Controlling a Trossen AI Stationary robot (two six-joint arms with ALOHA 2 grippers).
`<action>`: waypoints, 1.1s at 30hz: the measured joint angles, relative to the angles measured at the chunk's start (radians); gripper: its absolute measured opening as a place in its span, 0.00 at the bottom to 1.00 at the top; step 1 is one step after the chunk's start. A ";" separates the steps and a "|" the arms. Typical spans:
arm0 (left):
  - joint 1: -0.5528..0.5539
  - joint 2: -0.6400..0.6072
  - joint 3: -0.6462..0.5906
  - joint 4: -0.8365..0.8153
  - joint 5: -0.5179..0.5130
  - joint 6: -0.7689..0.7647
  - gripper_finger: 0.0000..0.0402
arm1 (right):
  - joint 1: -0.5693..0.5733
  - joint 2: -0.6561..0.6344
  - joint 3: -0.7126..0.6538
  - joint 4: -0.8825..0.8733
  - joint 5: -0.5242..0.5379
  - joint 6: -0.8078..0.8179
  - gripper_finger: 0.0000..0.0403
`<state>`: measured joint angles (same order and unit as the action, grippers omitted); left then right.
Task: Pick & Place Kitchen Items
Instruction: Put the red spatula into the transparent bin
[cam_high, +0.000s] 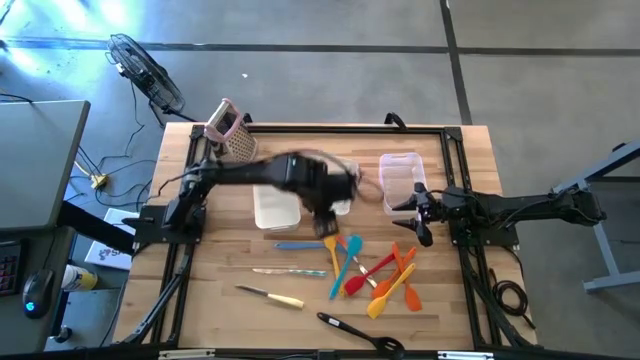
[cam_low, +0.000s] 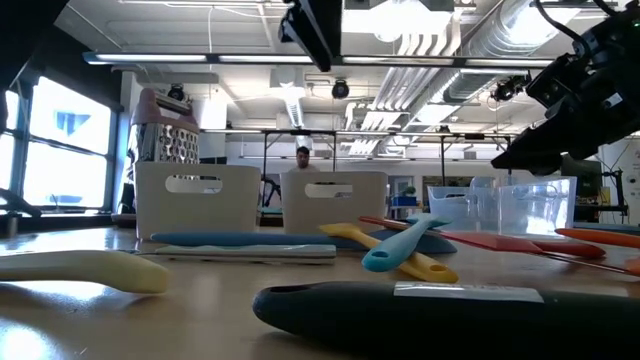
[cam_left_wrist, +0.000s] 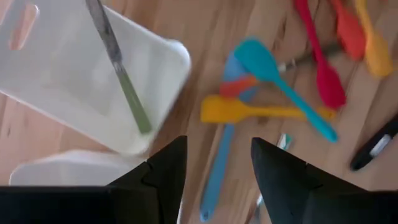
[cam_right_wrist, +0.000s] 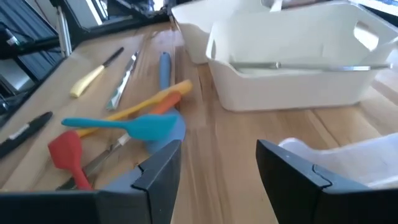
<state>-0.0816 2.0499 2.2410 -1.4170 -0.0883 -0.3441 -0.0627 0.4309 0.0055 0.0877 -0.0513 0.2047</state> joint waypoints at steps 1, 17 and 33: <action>-0.027 0.000 -0.003 -0.003 -0.030 -0.024 0.43 | 0.000 0.000 0.000 0.012 0.000 0.002 0.50; -0.307 -0.013 -0.082 0.031 -0.390 -0.236 0.43 | 0.130 0.006 0.163 0.090 -0.092 -0.084 0.49; -0.385 -0.023 -0.089 -0.155 -0.337 -0.356 0.43 | 0.355 0.378 0.610 -0.675 0.253 -0.068 0.43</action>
<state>-0.4671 2.0270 2.1522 -1.5722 -0.4255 -0.7001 0.2919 0.8092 0.6155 -0.5875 0.2016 0.1369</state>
